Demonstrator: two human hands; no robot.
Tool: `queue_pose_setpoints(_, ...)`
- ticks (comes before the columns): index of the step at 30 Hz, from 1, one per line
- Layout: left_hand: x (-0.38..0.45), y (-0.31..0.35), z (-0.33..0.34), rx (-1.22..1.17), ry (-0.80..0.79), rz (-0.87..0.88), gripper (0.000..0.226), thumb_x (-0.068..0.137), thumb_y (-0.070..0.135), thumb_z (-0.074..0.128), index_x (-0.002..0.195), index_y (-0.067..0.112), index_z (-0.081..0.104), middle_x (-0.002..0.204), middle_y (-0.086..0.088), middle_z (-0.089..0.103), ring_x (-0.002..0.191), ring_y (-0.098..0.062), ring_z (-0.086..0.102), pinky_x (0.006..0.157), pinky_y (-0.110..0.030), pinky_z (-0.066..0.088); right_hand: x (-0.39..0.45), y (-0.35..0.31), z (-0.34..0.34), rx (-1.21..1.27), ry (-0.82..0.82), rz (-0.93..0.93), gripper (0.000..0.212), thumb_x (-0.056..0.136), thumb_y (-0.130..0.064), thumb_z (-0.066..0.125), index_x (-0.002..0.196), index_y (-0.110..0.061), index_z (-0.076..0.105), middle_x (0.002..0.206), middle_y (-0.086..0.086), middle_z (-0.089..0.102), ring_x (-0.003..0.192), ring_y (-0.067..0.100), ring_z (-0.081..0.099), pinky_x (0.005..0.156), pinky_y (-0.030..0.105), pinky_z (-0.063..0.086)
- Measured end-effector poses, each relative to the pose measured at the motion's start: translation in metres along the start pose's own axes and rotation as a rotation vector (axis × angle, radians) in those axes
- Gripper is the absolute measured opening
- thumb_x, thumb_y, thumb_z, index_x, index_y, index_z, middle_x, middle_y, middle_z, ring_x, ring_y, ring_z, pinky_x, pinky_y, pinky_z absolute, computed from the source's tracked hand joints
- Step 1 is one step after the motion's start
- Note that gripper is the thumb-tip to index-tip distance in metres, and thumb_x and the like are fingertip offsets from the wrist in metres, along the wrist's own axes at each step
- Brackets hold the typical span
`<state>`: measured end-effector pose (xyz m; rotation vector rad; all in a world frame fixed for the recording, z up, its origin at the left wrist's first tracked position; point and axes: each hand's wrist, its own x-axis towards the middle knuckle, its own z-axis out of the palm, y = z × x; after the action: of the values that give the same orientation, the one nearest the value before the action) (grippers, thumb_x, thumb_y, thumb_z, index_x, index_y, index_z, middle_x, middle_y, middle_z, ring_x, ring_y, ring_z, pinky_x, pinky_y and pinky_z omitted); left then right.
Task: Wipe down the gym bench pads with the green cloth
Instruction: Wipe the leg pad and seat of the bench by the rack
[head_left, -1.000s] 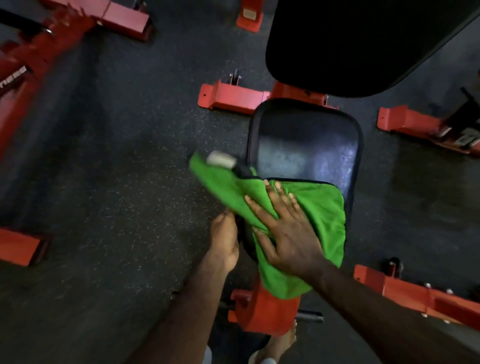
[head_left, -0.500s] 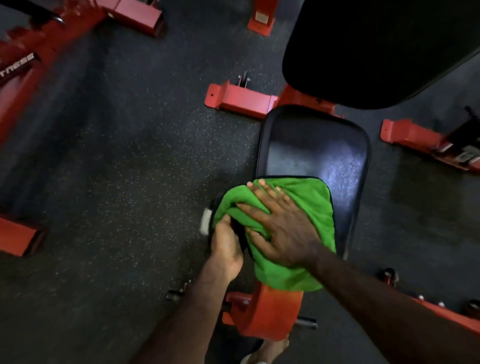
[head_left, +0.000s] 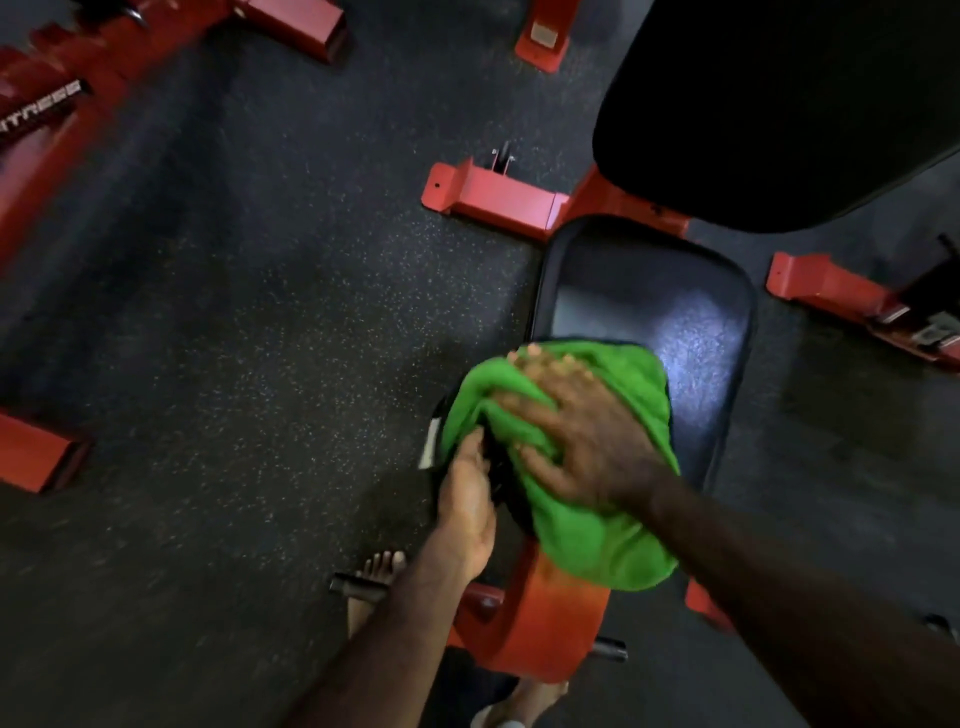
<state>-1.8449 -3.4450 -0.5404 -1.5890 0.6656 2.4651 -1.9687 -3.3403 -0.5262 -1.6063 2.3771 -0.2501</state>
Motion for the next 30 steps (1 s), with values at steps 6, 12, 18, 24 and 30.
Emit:
queue_pose_setpoints(6,0.002,-0.003,-0.008,0.012,0.012,-0.018,0.050,0.111,0.043,0.028,0.112,0.020,0.073,0.113,-0.009,0.078,0.100,-0.021,0.074,0.082,-0.036,0.054,0.026,-0.029,0.010,0.102,0.227,0.488,0.066,0.091,-0.036,0.059,0.156,-0.028,0.046,0.171,0.012,0.020,0.160,0.031,0.013,0.129,0.049,0.014)
queue_pose_setpoints(12,-0.002,-0.003,-0.009,-0.059,0.110,0.001,0.048,0.110,0.036,0.028,0.121,0.018,0.071,0.118,-0.007,0.075,0.110,-0.022,0.068,0.093,-0.036,0.052,-0.030,-0.025,0.006,0.012,-0.136,-0.139,0.059,0.096,-0.048,0.052,0.152,-0.031,0.050,0.172,0.008,0.019,0.161,0.026,0.009,0.128,0.051,0.017)
queue_pose_setpoints(18,-0.001,-0.003,-0.014,0.064,0.056,0.023,0.047,0.110,0.040,0.027,0.116,0.020,0.070,0.115,-0.005,0.074,0.108,-0.021,0.067,0.087,-0.034,0.050,0.013,0.012,-0.006,0.055,0.170,0.325,0.064,0.100,-0.043,0.053,0.160,-0.029,0.038,0.170,0.014,0.024,0.159,0.029,0.018,0.126,0.052,0.022)
queue_pose_setpoints(24,-0.002,0.009,-0.003,-0.063,0.089,0.028,0.057,0.107,0.048,0.030,0.118,0.010,0.072,0.113,-0.015,0.076,0.105,-0.027,0.072,0.094,-0.037,0.054,-0.043,-0.077,0.028,0.047,0.029,0.304,0.070,0.094,-0.042,0.053,0.160,-0.032,0.034,0.174,0.011,0.005,0.161,0.029,0.001,0.129,0.049,0.011)
queue_pose_setpoints(30,0.001,0.007,-0.002,-0.071,0.123,0.056,0.055,0.104,0.052,0.034,0.122,0.016,0.072,0.121,-0.010,0.075,0.114,-0.026,0.070,0.100,-0.040,0.053,-0.030,-0.057,0.016,-0.030,0.004,0.215,0.072,0.085,-0.053,0.061,0.153,-0.035,0.045,0.173,0.005,0.017,0.160,0.025,0.011,0.127,0.050,0.019)
